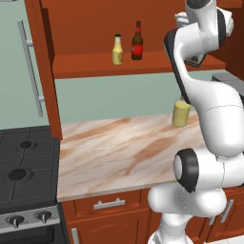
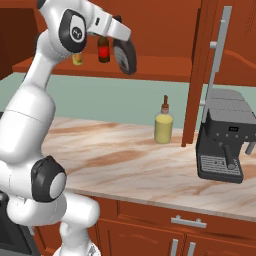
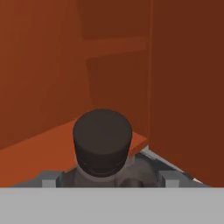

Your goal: Pick the syrup bottle and mustard from the counter and place them in the cabinet.

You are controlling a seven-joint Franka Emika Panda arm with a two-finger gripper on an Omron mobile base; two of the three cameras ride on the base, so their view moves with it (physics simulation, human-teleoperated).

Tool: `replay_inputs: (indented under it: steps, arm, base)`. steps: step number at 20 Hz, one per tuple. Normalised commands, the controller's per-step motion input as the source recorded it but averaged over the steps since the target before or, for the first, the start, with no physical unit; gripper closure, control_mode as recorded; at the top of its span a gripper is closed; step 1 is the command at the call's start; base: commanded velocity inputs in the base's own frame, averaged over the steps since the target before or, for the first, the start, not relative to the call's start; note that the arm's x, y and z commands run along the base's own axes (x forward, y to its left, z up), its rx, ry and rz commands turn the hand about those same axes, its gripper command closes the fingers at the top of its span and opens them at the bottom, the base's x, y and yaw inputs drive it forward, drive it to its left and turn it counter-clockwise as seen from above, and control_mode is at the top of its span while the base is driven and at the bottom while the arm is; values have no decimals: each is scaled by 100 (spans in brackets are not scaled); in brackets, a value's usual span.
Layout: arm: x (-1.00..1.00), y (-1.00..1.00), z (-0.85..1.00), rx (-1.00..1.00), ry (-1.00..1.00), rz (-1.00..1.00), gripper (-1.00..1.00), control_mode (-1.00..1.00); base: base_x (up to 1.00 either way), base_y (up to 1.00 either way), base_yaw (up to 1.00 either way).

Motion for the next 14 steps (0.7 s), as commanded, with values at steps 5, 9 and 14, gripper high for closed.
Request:
replay_inputs:
  steps: [5, 9, 14]
  arm:
    - [-20, 6, 0, -7, -4, 21, 100, -100]
    - [-1, 8, 0, -7, -4, 18, 100, -100]
    - [-1, 13, 0, -9, -1, 17, 100, -100]
  base:
    - [0, 0, 0]
    - [0, 0, 0]
    - [0, 0, 0]
